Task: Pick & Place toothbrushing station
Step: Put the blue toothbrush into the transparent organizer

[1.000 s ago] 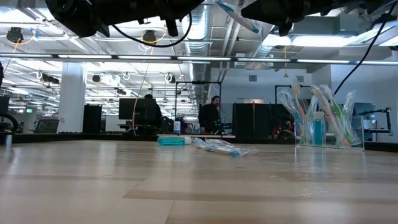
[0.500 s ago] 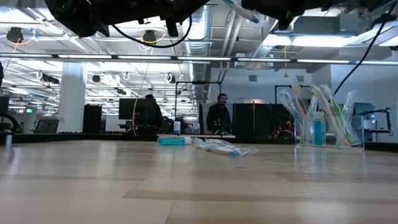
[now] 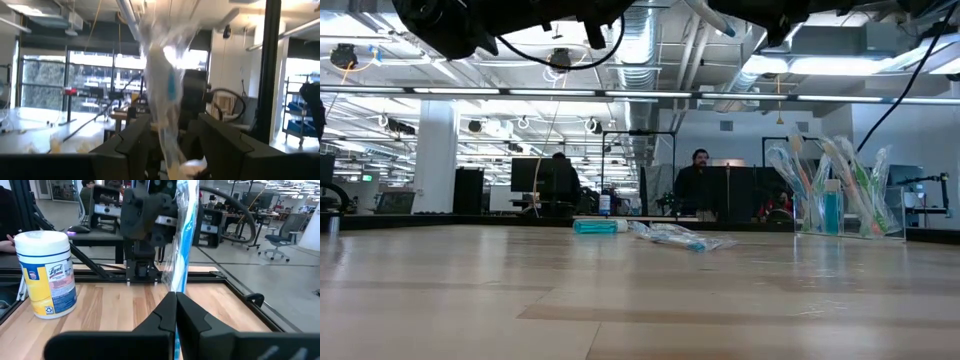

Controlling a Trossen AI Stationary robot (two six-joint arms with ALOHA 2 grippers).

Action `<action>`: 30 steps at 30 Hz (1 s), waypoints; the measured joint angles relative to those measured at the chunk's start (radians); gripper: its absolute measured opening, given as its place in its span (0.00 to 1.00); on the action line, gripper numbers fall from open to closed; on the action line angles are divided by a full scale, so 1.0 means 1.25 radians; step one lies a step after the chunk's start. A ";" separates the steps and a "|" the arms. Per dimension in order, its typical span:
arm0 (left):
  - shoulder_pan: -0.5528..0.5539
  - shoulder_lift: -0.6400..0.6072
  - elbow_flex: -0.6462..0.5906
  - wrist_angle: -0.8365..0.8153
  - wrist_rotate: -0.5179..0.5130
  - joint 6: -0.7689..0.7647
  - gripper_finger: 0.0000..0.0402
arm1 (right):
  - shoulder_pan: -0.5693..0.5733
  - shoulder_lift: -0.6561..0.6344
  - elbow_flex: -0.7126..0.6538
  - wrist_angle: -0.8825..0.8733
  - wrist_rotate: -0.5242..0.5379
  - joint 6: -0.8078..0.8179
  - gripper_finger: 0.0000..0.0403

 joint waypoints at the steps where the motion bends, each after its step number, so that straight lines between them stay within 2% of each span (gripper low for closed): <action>1: 0.003 0.000 0.000 0.011 0.000 0.000 0.39 | 0.000 0.000 0.000 -0.001 -0.001 0.000 0.00; 7: 0.023 0.000 0.000 0.014 0.000 -0.003 0.31 | -0.002 0.008 0.000 -0.003 -0.001 0.002 0.00; 16: 0.027 0.000 0.000 0.014 0.005 -0.002 0.03 | -0.004 0.018 0.000 -0.004 0.001 0.003 0.00; 26: 0.027 0.000 0.000 -0.009 0.025 -0.001 0.01 | -0.004 0.018 0.000 -0.026 0.000 0.001 0.01; 30: 0.027 0.001 0.000 -0.047 0.025 -0.002 0.01 | -0.004 0.017 0.000 -0.025 -0.002 -0.004 0.07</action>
